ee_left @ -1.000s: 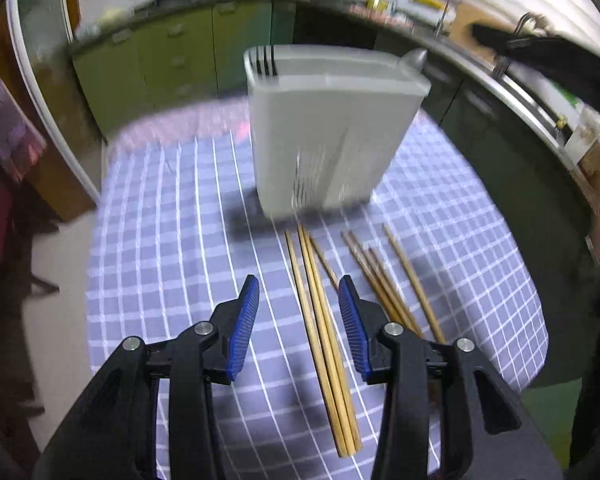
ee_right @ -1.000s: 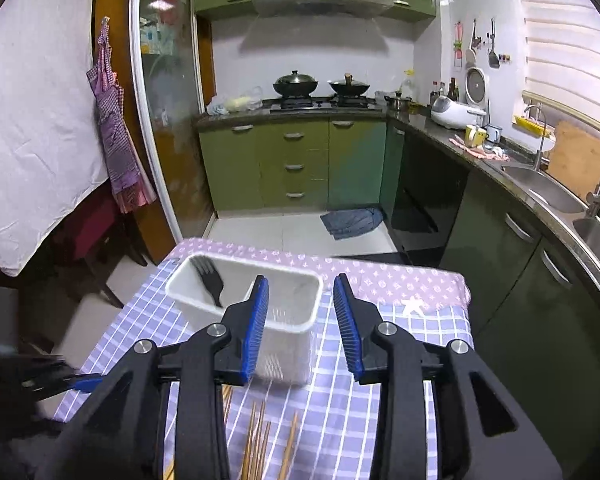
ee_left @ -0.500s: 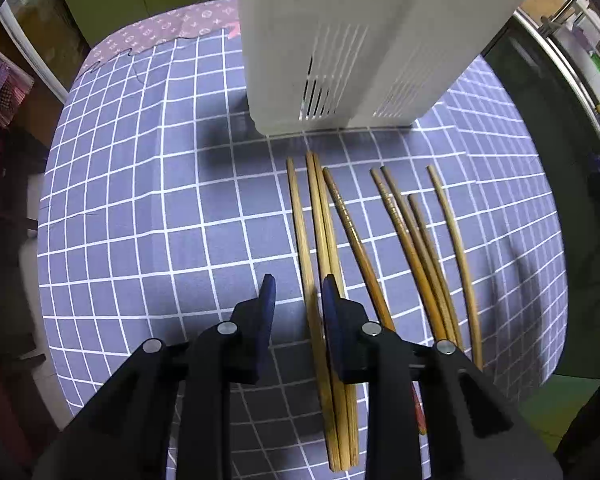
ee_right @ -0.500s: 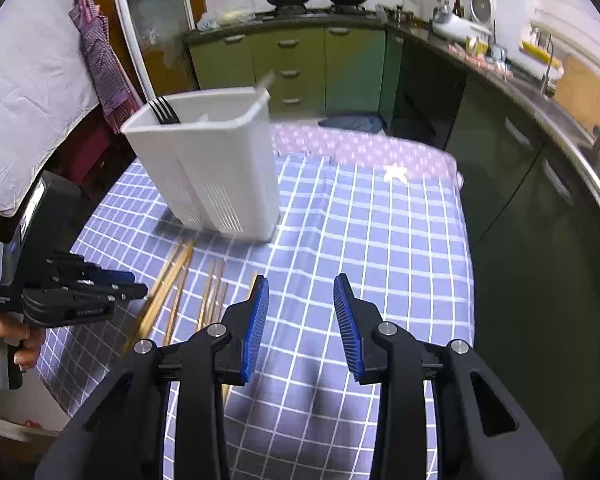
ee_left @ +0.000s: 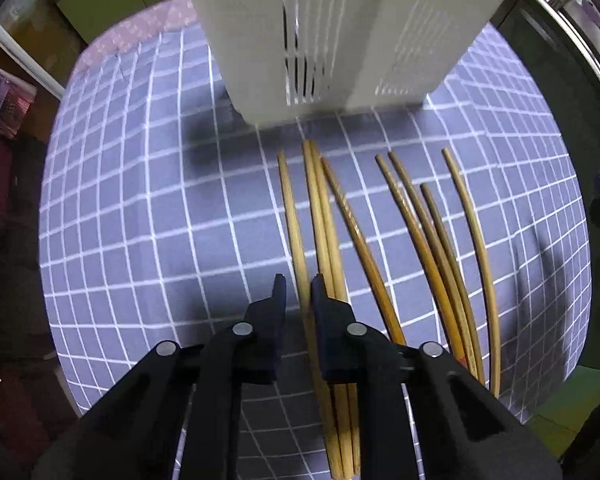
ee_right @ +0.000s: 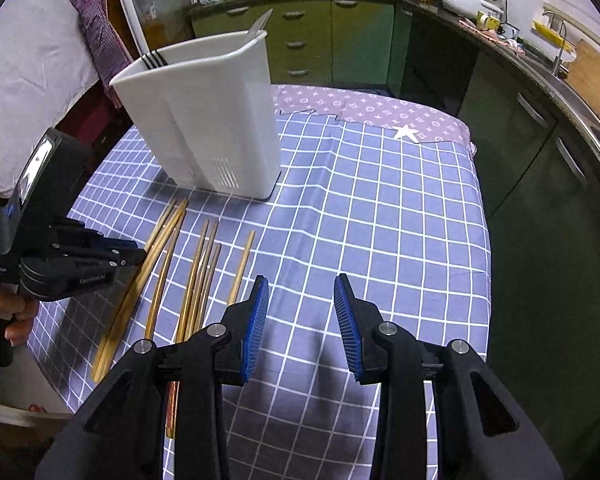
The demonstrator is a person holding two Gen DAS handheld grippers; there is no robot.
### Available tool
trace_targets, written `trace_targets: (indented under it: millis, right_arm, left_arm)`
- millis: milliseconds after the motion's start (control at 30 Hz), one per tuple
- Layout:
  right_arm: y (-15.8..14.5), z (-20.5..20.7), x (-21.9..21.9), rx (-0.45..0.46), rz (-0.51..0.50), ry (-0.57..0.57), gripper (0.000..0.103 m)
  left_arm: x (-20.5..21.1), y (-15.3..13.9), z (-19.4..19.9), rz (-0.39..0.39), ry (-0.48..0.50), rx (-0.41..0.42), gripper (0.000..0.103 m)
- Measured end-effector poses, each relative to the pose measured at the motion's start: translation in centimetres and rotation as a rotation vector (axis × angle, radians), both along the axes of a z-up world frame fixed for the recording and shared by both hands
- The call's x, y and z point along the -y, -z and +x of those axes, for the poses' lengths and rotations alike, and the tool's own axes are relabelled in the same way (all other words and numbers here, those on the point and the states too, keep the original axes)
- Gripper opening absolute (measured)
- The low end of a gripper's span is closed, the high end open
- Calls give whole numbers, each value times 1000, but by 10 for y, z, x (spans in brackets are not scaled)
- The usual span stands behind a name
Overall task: Organize utensils
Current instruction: 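Grasp one wooden chopstick each with the left and right tools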
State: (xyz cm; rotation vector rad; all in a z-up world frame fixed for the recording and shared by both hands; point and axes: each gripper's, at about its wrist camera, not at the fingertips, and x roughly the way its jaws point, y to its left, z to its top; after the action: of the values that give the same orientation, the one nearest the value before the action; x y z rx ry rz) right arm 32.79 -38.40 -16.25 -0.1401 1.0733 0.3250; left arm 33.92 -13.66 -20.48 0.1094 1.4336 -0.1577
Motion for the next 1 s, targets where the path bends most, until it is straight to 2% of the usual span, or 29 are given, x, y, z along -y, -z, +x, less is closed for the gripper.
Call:
trace_targets:
  millis: [100, 167, 300, 367, 433, 567, 700, 1000]
  right_arm:
    - [6, -1, -8, -30, -13, -19, 38]
    - [13, -2, -16, -58, -27, -38, 38]
    - [28, -1, -32, -130, -40, -70, 38]
    - [38, 4, -36, -184, -26, -80, 33]
    - [46, 9, -40, -224, -23, -82, 24]
    - [59, 18, -49, -296, -11, -81, 20]
    - [66, 24, -58, -331, -25, -84, 20]
    - [79, 33, -82, -368, -117, -75, 19]
  left_arm:
    - [0, 1, 2, -1, 0, -9, 13]
    - [-1, 1, 4, -5, 0, -10, 8]
    - [-13, 1, 1, -16, -3, -3, 7]
    - [-22, 2, -2, -31, -12, 4, 7]
    - [-29, -4, -4, -36, -14, 35, 7]
    - [-44, -22, -10, -67, -14, 93, 7]
    - [-54, -45, -19, -81, 3, 165, 7]
    - [-65, -81, -46, -123, 23, 248, 7]
